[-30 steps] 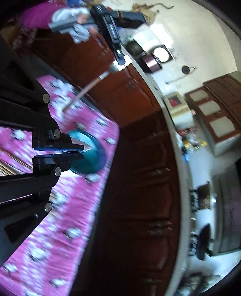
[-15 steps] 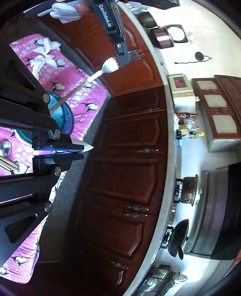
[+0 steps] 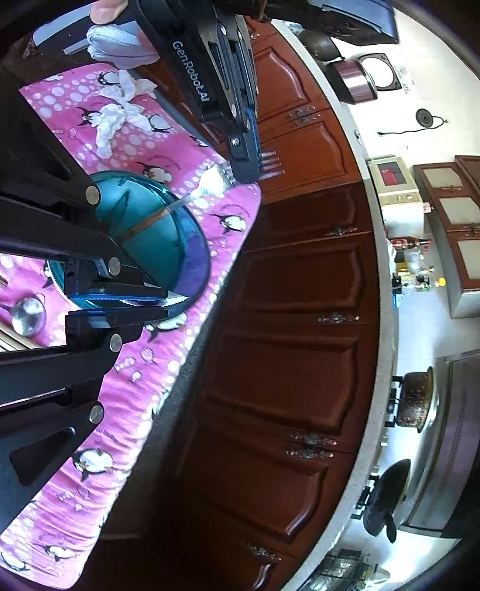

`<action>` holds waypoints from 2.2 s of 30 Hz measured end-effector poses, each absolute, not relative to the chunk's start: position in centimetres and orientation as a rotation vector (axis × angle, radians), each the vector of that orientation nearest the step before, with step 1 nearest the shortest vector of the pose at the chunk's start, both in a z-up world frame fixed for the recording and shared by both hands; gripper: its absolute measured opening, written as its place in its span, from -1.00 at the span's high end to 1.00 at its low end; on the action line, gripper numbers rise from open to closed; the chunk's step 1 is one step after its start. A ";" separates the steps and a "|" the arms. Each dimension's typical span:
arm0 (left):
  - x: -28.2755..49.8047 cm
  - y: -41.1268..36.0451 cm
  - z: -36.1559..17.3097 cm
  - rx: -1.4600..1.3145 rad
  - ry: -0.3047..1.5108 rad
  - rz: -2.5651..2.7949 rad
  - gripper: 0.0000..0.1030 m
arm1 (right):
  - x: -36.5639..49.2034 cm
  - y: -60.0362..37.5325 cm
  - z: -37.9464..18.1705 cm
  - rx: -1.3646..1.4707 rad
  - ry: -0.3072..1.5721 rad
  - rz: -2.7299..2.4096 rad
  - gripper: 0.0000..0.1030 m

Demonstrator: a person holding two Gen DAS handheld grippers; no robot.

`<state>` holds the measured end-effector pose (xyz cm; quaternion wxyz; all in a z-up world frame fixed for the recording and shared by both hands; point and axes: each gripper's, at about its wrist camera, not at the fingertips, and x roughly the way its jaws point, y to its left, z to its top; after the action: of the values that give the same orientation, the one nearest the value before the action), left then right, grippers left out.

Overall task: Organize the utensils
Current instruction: 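Lower the spoon into the holder with the right gripper while the left drops the fork in, then grasp the gold utensil with the brown handle using the left gripper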

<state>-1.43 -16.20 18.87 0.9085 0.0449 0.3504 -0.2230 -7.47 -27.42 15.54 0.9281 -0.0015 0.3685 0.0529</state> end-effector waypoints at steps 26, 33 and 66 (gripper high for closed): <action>-4.3 -13.9 19.9 0.034 0.739 -0.431 0.03 | -11.9 -28.2 16.4 0.123 0.744 0.122 0.57; -7.1 -13.1 20.1 0.044 0.736 -0.434 0.03 | -15.0 -28.3 16.8 0.150 0.746 0.100 0.47; -16.4 -11.9 16.1 0.033 0.859 -0.537 0.02 | -27.4 -30.3 13.5 0.250 0.812 -0.028 0.24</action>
<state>-16.38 -11.90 16.11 0.8744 0.0160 0.4112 -0.2571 -27.37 -30.31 13.53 0.9110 0.1211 0.3940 -0.0136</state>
